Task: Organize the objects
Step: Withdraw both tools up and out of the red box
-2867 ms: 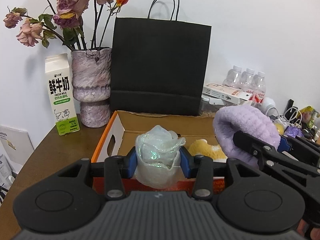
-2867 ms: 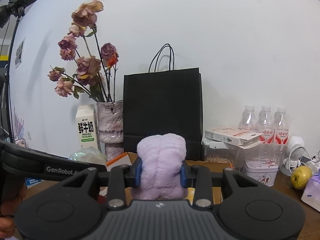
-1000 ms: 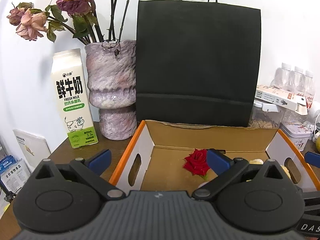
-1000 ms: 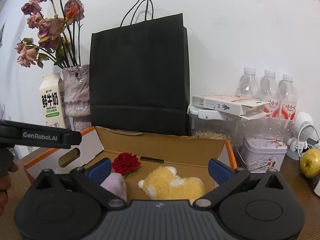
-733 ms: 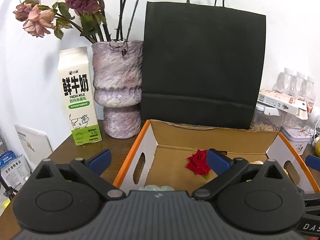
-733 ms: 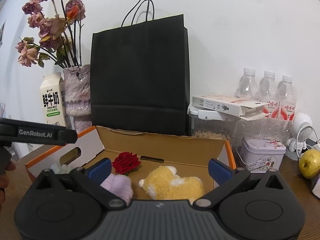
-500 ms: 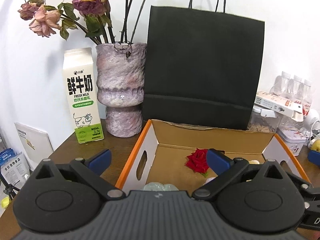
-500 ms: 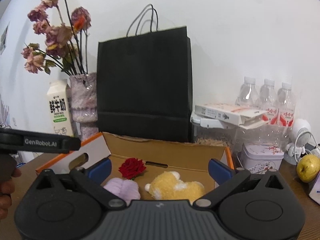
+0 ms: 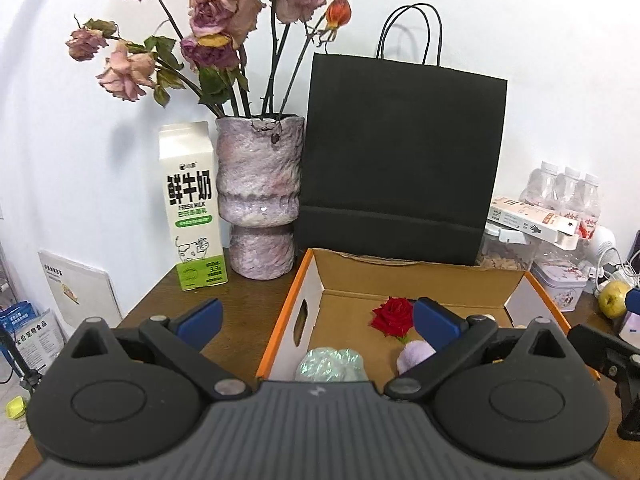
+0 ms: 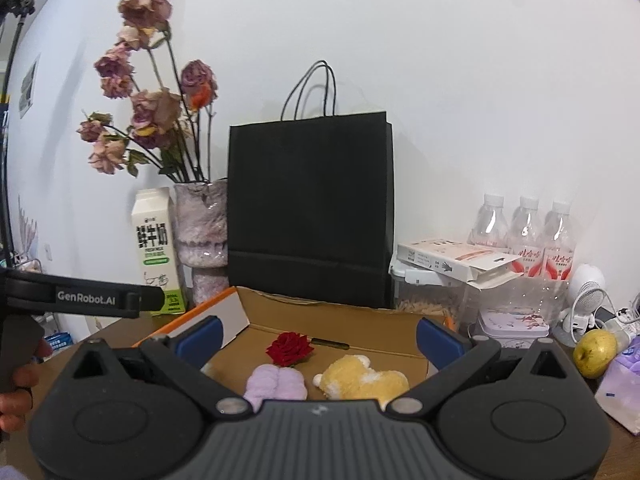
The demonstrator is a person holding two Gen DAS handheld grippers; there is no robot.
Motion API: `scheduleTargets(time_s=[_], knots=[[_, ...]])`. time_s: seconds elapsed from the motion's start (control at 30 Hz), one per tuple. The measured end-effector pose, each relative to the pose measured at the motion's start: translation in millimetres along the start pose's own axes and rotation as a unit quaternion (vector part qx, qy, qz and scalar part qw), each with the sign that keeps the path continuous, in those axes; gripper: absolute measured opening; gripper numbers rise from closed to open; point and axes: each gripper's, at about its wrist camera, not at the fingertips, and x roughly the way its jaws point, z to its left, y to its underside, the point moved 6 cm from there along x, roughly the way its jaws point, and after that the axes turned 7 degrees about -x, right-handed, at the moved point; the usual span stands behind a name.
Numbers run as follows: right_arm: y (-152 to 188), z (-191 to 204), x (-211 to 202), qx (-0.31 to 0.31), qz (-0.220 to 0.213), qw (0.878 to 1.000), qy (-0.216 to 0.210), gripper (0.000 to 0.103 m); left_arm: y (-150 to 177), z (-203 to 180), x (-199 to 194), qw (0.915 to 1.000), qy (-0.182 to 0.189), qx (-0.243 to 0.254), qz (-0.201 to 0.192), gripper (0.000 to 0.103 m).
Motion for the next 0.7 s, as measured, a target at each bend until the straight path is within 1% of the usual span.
scheduleTargets(time_s=[0.33,0.57,0.7], knots=[[7,18,-40,-0.013,0.001,1.000,-0.001,0.103,15,11,-40,0.9999,0.003,0.013,0.001,0.103],[18,26,-62,-0.011,0.009,1.000,0.003,0.103,23,30,-66,1.0000,0.004,0.000,0.001,0.103],[25,31,-73,-0.011,0.017,1.000,0.005,0.103,27,38,-81,1.0000,0.008,0.003,-0.003,0.103]])
